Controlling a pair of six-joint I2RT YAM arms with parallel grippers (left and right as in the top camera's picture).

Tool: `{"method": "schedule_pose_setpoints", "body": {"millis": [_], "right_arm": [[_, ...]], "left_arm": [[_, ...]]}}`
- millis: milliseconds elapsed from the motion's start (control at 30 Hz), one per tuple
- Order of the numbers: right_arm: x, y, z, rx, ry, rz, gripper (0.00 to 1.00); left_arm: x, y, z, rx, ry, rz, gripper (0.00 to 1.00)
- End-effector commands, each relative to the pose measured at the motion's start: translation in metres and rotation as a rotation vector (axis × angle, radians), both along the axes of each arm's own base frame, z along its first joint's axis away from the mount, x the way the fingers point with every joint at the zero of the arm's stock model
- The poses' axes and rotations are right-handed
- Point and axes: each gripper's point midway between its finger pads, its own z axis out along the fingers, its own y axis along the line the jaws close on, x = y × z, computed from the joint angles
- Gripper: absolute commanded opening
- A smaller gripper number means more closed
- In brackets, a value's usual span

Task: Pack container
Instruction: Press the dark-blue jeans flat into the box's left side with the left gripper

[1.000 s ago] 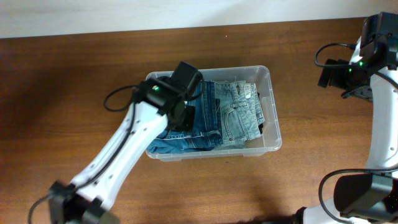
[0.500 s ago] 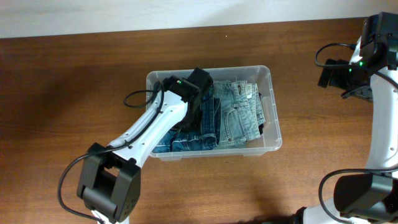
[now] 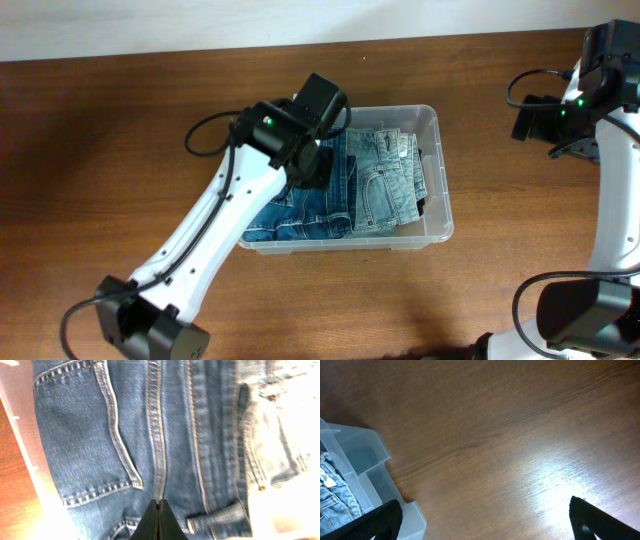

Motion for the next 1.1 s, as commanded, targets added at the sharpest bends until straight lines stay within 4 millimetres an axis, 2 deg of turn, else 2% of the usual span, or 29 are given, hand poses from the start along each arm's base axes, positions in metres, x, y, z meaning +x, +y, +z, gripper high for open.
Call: {"method": "schedule_pose_setpoints", "body": {"millis": [0,133,300,467,533,567,667,700,733,800,833,867,933,1067], "right_arm": [[-0.001,-0.004,0.001,-0.010,0.001,-0.014,0.98],[-0.001,-0.004,0.001,-0.010,0.001,-0.014,0.99],[-0.001,-0.004,0.001,-0.010,0.001,-0.014,0.98],[-0.001,-0.004,0.001,-0.010,0.001,-0.014,0.99],[-0.001,-0.004,0.001,-0.010,0.001,-0.014,0.98],[-0.001,-0.004,0.001,-0.010,0.001,-0.014,0.99],[-0.001,-0.004,0.001,-0.010,0.001,-0.014,0.98],[-0.001,-0.004,0.001,-0.010,0.001,-0.014,0.98],[-0.001,-0.004,0.001,-0.010,0.001,-0.014,0.98],[-0.001,-0.004,0.001,-0.010,0.001,-0.014,0.99],[-0.001,-0.004,0.001,-0.010,0.001,-0.014,0.98],[-0.001,-0.004,0.001,-0.010,0.001,-0.014,0.98],[-0.001,-0.004,0.001,-0.010,0.001,-0.014,0.99],[-0.001,-0.004,0.001,-0.010,0.001,-0.014,0.99]], "left_arm": [[-0.010,-0.012,-0.006,-0.016,0.033,-0.017,0.00],[-0.024,-0.025,-0.029,-0.026,0.093,-0.053,0.01],[-0.043,-0.032,-0.074,-0.001,0.155,-0.087,0.01],[-0.046,-0.031,-0.121,-0.010,0.156,-0.071,0.01],[-0.045,-0.036,-0.127,-0.035,0.151,-0.075,0.01],[-0.045,-0.039,-0.125,-0.052,0.150,-0.080,0.01],[-0.034,-0.053,-0.100,-0.109,0.103,-0.112,0.01],[-0.029,-0.058,-0.087,-0.126,0.076,-0.128,0.01],[-0.020,-0.063,-0.064,-0.145,0.023,-0.141,0.01],[-0.007,-0.062,-0.035,-0.144,-0.057,-0.128,0.01],[0.006,-0.059,-0.008,-0.137,-0.145,-0.106,0.01],[0.013,-0.057,0.003,-0.131,-0.188,-0.093,0.01],[0.025,-0.050,0.017,-0.095,-0.262,-0.060,0.01],[0.043,-0.030,0.023,0.015,-0.362,0.007,0.00]]}}
